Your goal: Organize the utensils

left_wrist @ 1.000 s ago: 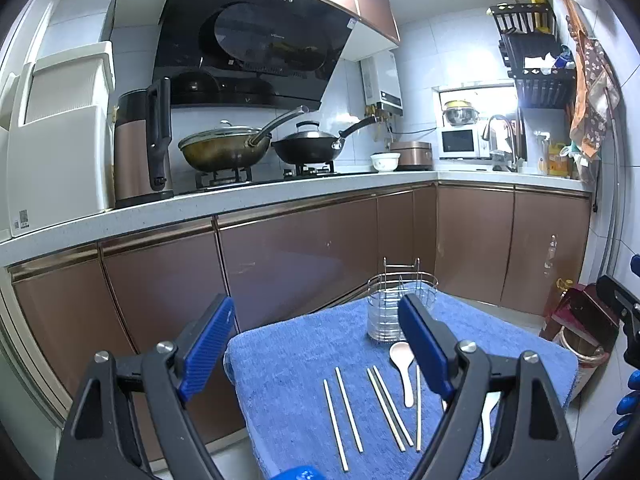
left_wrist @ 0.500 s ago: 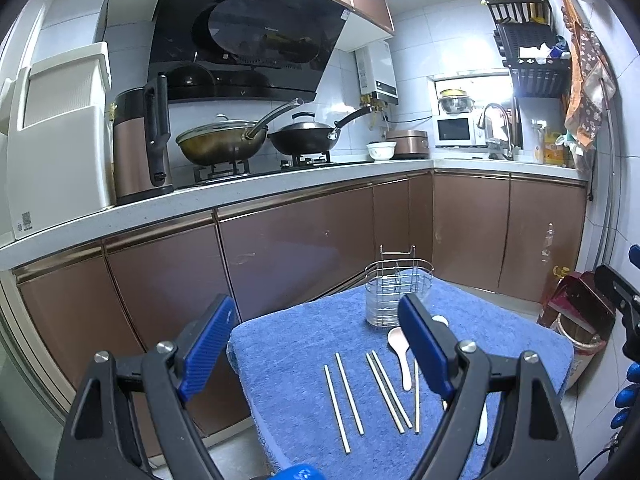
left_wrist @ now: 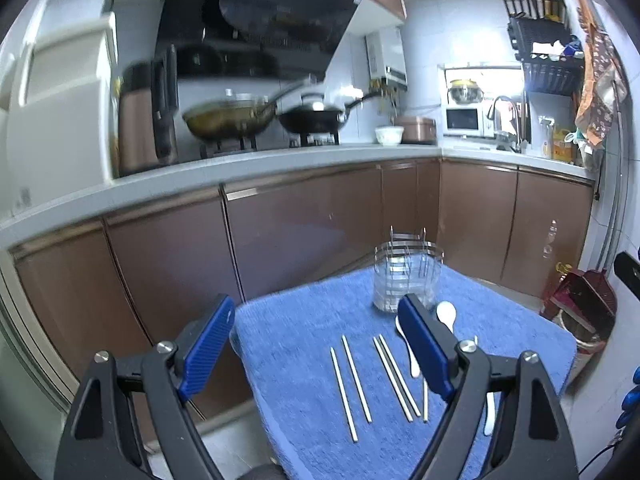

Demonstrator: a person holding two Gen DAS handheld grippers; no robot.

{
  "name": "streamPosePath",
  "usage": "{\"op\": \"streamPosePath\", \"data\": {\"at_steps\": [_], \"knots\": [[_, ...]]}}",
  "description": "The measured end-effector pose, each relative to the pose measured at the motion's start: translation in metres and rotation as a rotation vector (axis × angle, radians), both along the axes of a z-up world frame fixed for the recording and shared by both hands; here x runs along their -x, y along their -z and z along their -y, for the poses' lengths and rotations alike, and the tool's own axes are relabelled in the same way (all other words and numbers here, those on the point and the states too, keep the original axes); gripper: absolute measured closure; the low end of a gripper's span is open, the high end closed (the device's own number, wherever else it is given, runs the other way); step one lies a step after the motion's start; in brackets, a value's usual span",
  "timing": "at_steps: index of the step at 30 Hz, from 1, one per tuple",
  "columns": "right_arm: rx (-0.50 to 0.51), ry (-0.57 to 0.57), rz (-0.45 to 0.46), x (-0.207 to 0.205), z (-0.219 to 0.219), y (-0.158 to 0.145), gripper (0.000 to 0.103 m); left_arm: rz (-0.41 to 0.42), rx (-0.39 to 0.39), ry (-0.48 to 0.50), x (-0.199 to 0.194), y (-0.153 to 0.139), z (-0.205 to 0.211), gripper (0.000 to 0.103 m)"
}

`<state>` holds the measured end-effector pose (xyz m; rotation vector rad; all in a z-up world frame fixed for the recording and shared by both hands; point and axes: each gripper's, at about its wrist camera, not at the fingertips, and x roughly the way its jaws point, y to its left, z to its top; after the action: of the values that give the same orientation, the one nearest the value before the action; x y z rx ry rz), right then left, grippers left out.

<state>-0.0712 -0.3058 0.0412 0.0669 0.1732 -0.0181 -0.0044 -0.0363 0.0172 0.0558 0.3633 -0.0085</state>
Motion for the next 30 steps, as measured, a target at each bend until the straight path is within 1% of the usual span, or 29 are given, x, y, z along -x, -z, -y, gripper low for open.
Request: {"op": "streamPosePath", "data": {"at_steps": [5,7,10,13,14,15,16,17,18,20,22,23,24,25,27,28,30], "knots": [[-0.01,-0.006,-0.09,-0.022,0.011,0.016,0.0,-0.118,0.077,0.015,-0.032,0.023,-0.017,0.02],[-0.021,-0.012,-0.143,-0.035,0.017,0.027,0.0,-0.188,0.125,0.039,-0.05,0.037,-0.025,0.02],[-0.051,-0.03,-0.231,-0.058,0.026,0.046,0.0,-0.315,0.211,0.097,-0.081,0.063,-0.03,0.02],[-0.094,-0.06,-0.318,-0.082,0.036,0.065,0.002,-0.411,0.273,0.143,-0.107,0.083,-0.03,0.021],[-0.111,-0.067,-0.353,-0.091,0.04,0.072,0.009,-0.442,0.292,0.157,-0.115,0.089,-0.028,0.021],[-0.128,-0.075,-0.385,-0.101,0.044,0.079,0.02,-0.469,0.305,0.169,-0.123,0.094,-0.025,0.021],[-0.149,-0.084,-0.427,-0.112,0.048,0.087,0.026,-0.494,0.317,0.181,-0.132,0.1,-0.023,0.022],[-0.171,-0.094,-0.462,-0.122,0.053,0.093,0.037,-0.524,0.328,0.199,-0.142,0.105,-0.019,0.022],[-0.2,-0.111,-0.498,-0.132,0.057,0.1,0.046,-0.544,0.332,0.21,-0.15,0.109,-0.016,0.023],[-0.241,-0.141,-0.561,-0.152,0.06,0.112,0.05,-0.585,0.33,0.222,-0.169,0.117,-0.01,0.027],[-0.241,-0.163,-0.624,-0.175,0.059,0.124,0.056,-0.645,0.349,0.241,-0.19,0.129,-0.003,0.043],[-0.248,-0.176,-0.646,-0.182,0.058,0.129,0.061,-0.684,0.367,0.257,-0.202,0.135,0.001,0.047],[-0.275,-0.202,-0.687,-0.195,0.057,0.137,0.066,-0.719,0.375,0.263,-0.212,0.141,0.004,0.054],[-0.293,-0.214,-0.715,-0.203,0.057,0.142,0.068,-0.753,0.38,0.261,-0.224,0.149,0.009,0.059],[-0.294,-0.211,-0.766,-0.219,0.055,0.151,0.072,-0.818,0.389,0.265,-0.244,0.164,0.016,0.063],[-0.292,-0.212,-0.793,-0.228,0.053,0.156,0.074,-0.838,0.395,0.263,-0.25,0.17,0.018,0.068],[-0.306,-0.22,-0.841,-0.241,0.052,0.163,0.079,-0.882,0.408,0.255,-0.265,0.182,0.024,0.072]]}}
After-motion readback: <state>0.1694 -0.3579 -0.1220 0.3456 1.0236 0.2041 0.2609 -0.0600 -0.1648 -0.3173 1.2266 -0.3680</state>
